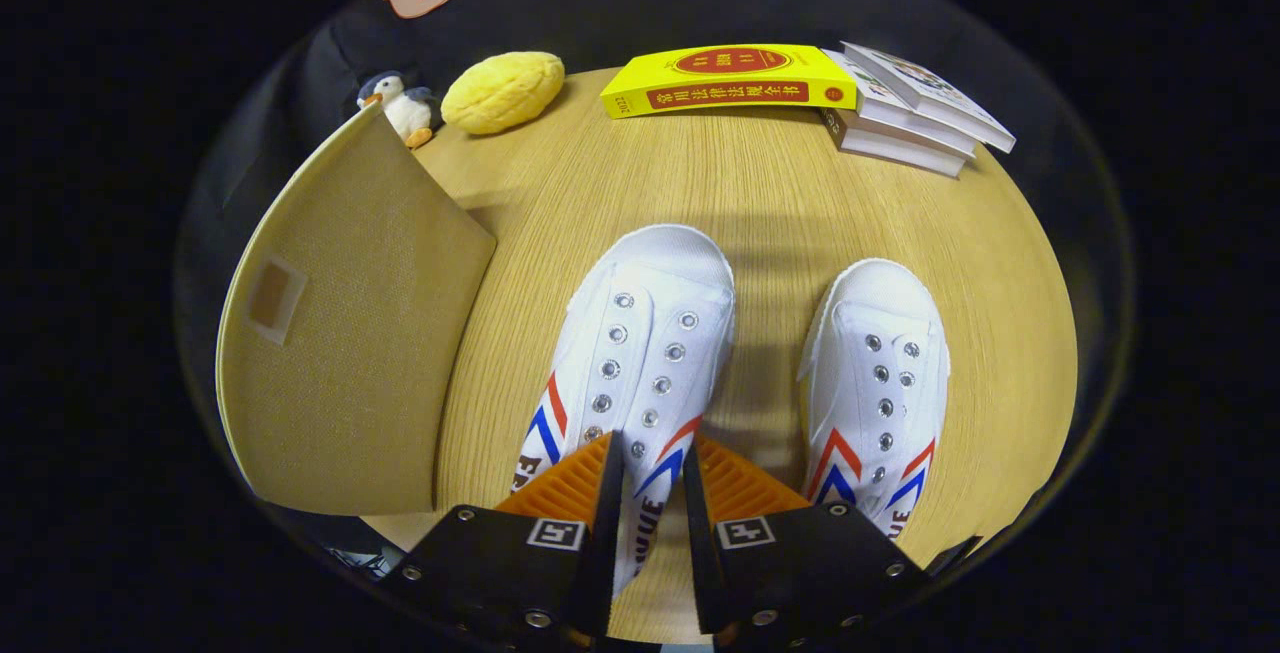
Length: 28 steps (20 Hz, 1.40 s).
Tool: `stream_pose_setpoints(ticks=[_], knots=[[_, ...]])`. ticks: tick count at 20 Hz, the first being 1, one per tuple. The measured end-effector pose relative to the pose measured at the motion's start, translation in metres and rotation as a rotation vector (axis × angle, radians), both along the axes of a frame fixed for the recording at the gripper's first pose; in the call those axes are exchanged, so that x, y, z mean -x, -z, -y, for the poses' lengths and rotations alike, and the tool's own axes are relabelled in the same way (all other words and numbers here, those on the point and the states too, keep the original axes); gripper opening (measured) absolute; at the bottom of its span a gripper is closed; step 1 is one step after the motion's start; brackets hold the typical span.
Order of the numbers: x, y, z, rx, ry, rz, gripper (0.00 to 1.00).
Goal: Open the storage box then place both shoes into the box .Put the left shoe in first, then the right shoe, with the right side of both shoes facing outward in a uniform manner.
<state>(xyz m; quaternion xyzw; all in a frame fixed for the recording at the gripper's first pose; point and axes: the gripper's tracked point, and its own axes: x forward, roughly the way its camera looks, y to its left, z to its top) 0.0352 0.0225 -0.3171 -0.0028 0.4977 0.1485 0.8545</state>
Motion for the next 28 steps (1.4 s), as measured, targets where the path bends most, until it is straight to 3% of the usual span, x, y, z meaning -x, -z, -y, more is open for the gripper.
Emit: stream_pose_setpoints(ticks=[2,3,5,10,16,23,28], knots=[[-0.002,0.000,0.004,-0.049,0.030,-0.005,0.24],[0.000,0.001,0.001,-0.113,0.069,-0.022,0.06],[-0.001,0.000,0.001,-0.265,0.139,-0.043,0.01],[0.003,-0.014,-0.013,-0.497,0.223,-0.069,0.00],[0.008,-0.060,-0.040,-0.664,0.224,-0.048,0.00],[-0.005,-0.132,-0.029,-0.666,0.264,0.090,0.00],[-0.004,-0.204,-0.047,-0.666,0.232,0.211,0.00]])
